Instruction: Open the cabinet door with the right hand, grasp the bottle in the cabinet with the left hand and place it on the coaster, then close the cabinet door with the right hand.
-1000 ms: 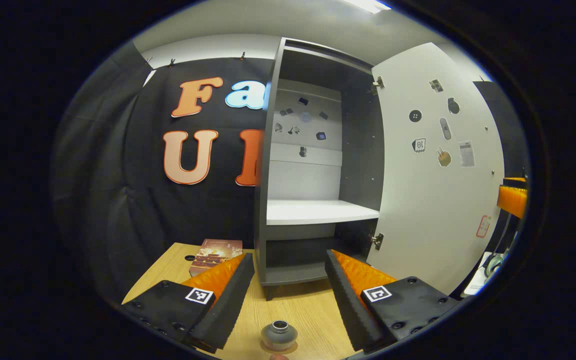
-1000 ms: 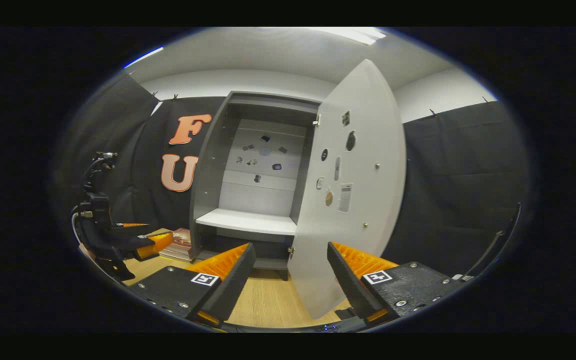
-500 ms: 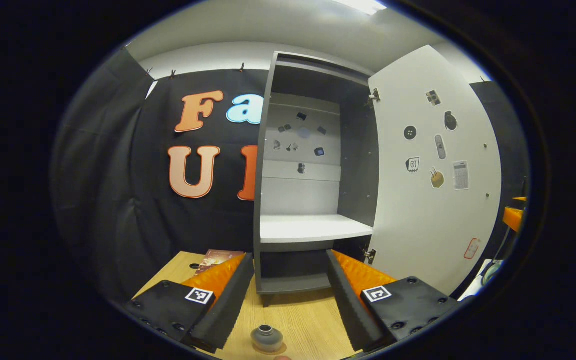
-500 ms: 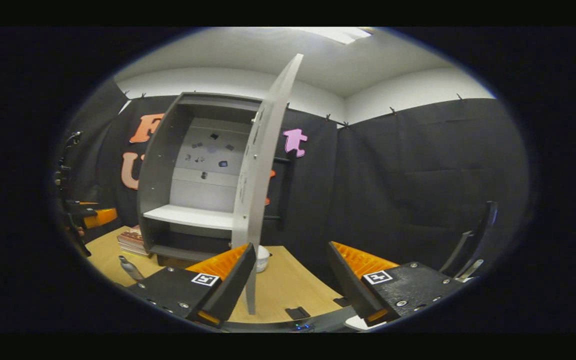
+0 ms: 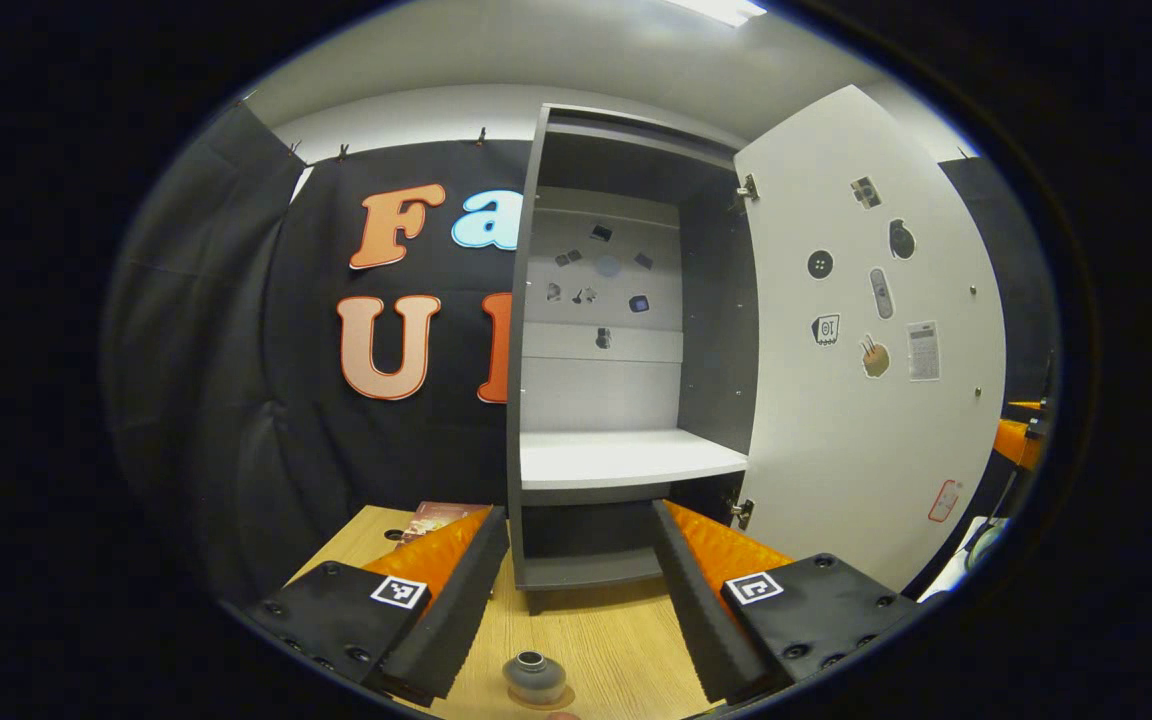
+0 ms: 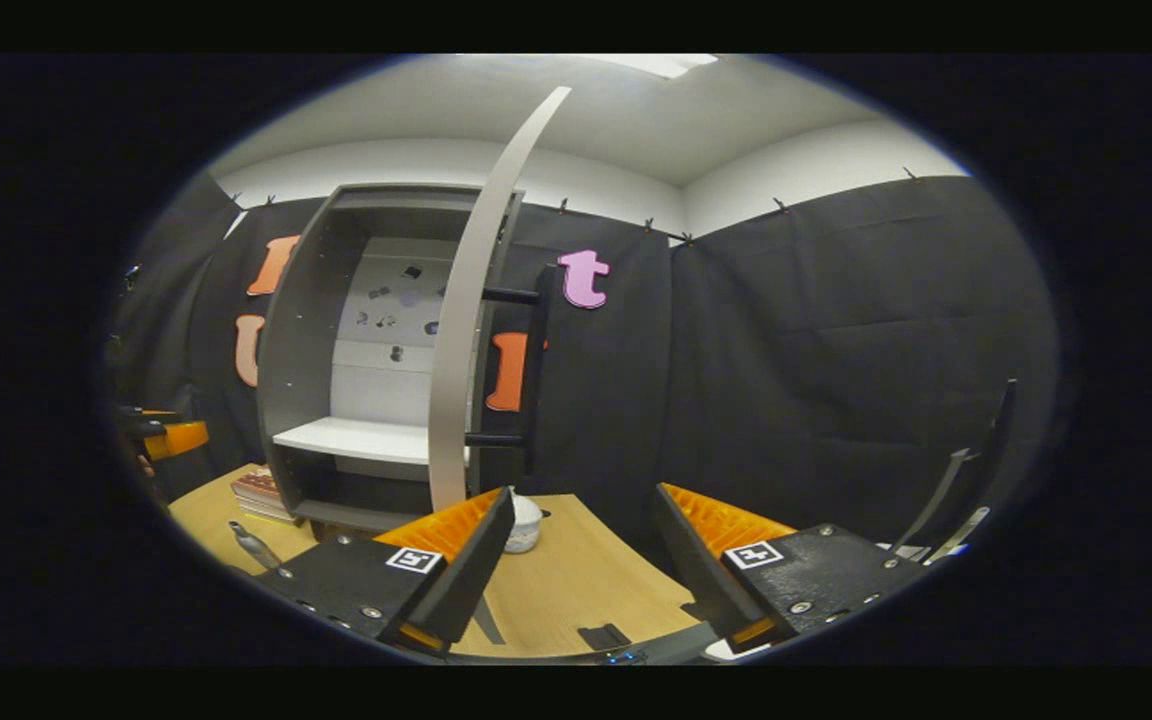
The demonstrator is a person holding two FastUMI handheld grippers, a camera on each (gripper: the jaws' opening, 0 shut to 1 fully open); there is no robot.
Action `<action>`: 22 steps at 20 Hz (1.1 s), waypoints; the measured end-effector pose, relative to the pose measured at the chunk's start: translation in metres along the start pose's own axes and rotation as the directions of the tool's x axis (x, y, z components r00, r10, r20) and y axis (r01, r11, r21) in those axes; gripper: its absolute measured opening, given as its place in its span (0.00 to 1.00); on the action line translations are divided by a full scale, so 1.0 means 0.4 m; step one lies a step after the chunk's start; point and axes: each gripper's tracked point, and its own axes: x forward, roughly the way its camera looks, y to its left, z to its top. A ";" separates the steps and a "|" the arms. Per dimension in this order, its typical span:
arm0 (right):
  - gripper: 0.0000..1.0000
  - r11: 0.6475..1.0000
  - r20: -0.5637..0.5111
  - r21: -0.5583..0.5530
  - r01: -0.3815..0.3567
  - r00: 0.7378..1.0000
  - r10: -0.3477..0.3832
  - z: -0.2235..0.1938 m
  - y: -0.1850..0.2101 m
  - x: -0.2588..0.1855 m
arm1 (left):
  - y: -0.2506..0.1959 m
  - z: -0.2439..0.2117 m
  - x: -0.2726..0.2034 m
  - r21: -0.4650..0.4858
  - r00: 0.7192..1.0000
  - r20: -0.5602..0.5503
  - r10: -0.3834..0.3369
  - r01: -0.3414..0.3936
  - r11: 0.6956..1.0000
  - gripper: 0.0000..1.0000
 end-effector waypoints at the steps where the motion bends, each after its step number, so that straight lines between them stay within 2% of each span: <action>1: 0.86 0.999 -0.004 0.028 -0.018 1.000 0.018 0.002 0.014 -0.002 | 0.010 -0.001 -0.002 0.004 1.000 -0.003 0.008 -0.008 1.000 0.93; 3: 0.86 0.995 -0.001 0.076 -0.066 0.998 0.066 0.009 0.063 -0.008 | 0.032 0.006 -0.005 0.012 1.000 0.004 0.028 -0.028 1.000 0.93; 6: 0.85 0.985 0.008 0.087 -0.152 0.988 0.152 0.022 0.148 -0.012 | 0.063 0.007 -0.022 0.013 0.998 0.008 0.057 -0.058 0.998 0.93; 13: 0.85 0.938 0.009 0.088 -0.334 0.942 0.335 0.051 0.374 -0.004 | 0.182 -0.016 -0.041 -0.007 0.992 -0.009 0.124 -0.124 0.992 0.93; 14: 0.92 0.930 0.011 0.096 -0.354 0.935 0.355 0.055 0.406 0.002 | 0.200 -0.018 -0.038 -0.011 0.991 -0.009 0.132 -0.132 0.991 0.93; 15: 0.78 0.924 0.017 0.099 -0.370 0.929 0.370 0.063 0.433 0.003 | 0.219 -0.013 -0.034 -0.017 0.991 -0.003 0.136 -0.136 0.991 0.93; 21: 0.55 0.896 0.017 0.077 -0.438 0.899 0.438 0.082 0.605 0.036 | 0.328 -0.036 0.011 -0.005 0.990 -0.021 0.136 -0.137 0.991 0.93; 22: 0.54 0.893 0.018 0.074 -0.444 0.896 0.444 0.085 0.632 0.050 | 0.344 -0.030 0.019 0.003 0.991 -0.017 0.131 -0.131 0.991 0.93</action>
